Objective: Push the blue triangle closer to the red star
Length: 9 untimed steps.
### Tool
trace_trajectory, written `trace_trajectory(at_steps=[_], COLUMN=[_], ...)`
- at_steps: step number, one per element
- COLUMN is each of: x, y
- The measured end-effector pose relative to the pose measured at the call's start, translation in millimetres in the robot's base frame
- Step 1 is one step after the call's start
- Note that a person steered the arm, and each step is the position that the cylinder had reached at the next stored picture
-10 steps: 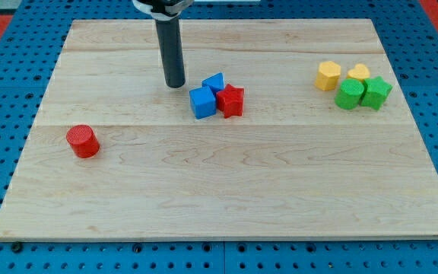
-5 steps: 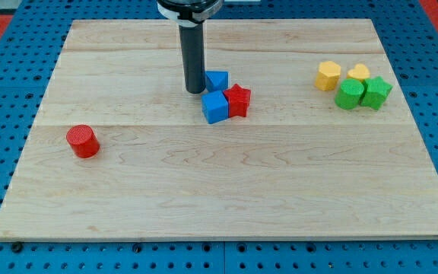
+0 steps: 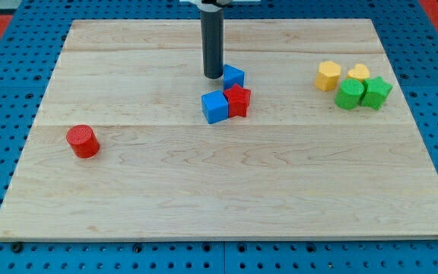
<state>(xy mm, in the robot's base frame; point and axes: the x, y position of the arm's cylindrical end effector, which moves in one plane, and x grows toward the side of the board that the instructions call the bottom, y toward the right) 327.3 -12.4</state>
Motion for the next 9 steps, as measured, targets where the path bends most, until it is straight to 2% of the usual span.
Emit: trace_trajectory(at_steps=[3,5,7,9], x=[2,18,-23,-9], y=[0,5,11,20])
